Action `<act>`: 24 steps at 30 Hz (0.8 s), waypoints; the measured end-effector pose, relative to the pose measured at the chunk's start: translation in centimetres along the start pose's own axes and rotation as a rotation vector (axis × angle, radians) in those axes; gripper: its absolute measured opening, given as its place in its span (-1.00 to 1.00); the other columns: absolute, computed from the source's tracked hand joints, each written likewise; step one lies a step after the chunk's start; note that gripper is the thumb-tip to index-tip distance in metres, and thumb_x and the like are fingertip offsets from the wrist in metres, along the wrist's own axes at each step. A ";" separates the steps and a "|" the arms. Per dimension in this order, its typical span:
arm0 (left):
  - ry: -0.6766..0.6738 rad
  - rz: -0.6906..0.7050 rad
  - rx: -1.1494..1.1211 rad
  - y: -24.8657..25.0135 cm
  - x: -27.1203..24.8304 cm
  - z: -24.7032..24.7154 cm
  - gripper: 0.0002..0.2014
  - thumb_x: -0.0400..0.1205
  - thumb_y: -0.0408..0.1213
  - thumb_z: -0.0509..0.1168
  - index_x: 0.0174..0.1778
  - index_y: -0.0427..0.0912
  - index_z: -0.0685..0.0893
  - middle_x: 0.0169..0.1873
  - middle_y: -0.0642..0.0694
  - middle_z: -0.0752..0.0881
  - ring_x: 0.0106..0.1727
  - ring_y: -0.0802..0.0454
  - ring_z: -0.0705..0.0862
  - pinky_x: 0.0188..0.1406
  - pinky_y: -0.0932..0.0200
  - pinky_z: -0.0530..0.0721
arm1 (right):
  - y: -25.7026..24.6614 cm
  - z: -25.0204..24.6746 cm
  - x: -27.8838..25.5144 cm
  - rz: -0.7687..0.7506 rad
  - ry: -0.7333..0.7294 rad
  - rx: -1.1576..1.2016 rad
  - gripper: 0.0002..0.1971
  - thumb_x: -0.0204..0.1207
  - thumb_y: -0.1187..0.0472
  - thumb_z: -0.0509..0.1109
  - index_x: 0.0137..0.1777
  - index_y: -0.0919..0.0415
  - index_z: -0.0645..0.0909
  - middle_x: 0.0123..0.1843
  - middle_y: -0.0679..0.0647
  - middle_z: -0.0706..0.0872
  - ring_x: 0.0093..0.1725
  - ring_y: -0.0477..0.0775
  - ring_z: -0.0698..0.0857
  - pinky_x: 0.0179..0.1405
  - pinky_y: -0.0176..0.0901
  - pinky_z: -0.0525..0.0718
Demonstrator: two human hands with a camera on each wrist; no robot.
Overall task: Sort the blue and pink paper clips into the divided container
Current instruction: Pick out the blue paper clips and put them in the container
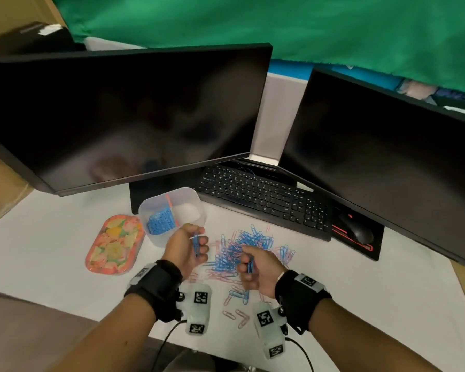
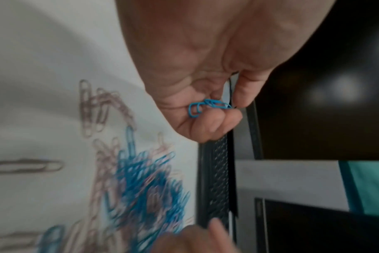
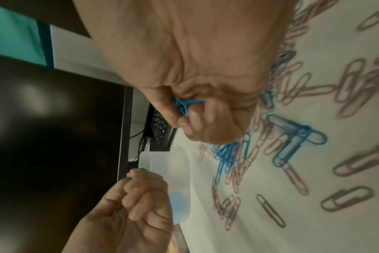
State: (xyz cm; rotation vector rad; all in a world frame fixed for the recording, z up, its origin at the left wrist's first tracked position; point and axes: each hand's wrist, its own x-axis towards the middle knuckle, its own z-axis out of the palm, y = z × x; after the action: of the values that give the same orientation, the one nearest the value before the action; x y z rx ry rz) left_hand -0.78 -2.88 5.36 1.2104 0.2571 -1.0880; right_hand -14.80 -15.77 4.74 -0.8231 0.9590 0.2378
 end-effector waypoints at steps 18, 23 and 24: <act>0.478 0.324 0.375 8.3 3.1 -5.8 -0.77 0.64 -0.07 0.23 0.15 -0.07 0.60 0.24 -0.21 0.61 0.29 -0.24 0.57 0.38 -0.17 0.54 | -8.7 16.6 4.9 -0.166 -0.058 -0.423 -0.78 0.58 0.44 0.10 -0.27 0.21 0.38 -0.43 0.14 0.33 -0.49 0.05 0.32 -0.50 -0.20 0.40; 0.489 0.429 0.464 7.8 2.0 -5.6 -0.83 0.68 -0.14 0.17 0.03 -0.06 0.63 0.04 -0.06 0.62 0.19 -0.14 0.60 0.29 -0.21 0.61 | -9.1 17.4 5.9 -0.211 0.002 -0.461 -0.81 0.57 0.35 0.24 0.09 0.43 0.59 -0.29 0.15 0.50 -0.09 0.05 0.66 0.17 0.06 0.70; 0.486 0.458 0.516 7.7 1.8 -5.4 -0.83 0.68 -0.13 0.17 -0.01 -0.07 0.64 0.01 -0.06 0.65 0.16 -0.15 0.63 0.25 -0.18 0.65 | -9.1 17.0 6.1 -0.236 0.012 -0.464 -0.79 0.56 0.38 0.23 0.09 0.47 0.60 -0.29 0.17 0.50 -0.05 0.07 0.67 0.19 0.07 0.69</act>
State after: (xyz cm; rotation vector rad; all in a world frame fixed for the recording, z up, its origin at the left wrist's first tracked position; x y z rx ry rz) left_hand 8.17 0.28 6.83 1.8850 0.0561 -0.4527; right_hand 4.13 -10.86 9.75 -1.3547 0.8178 0.2547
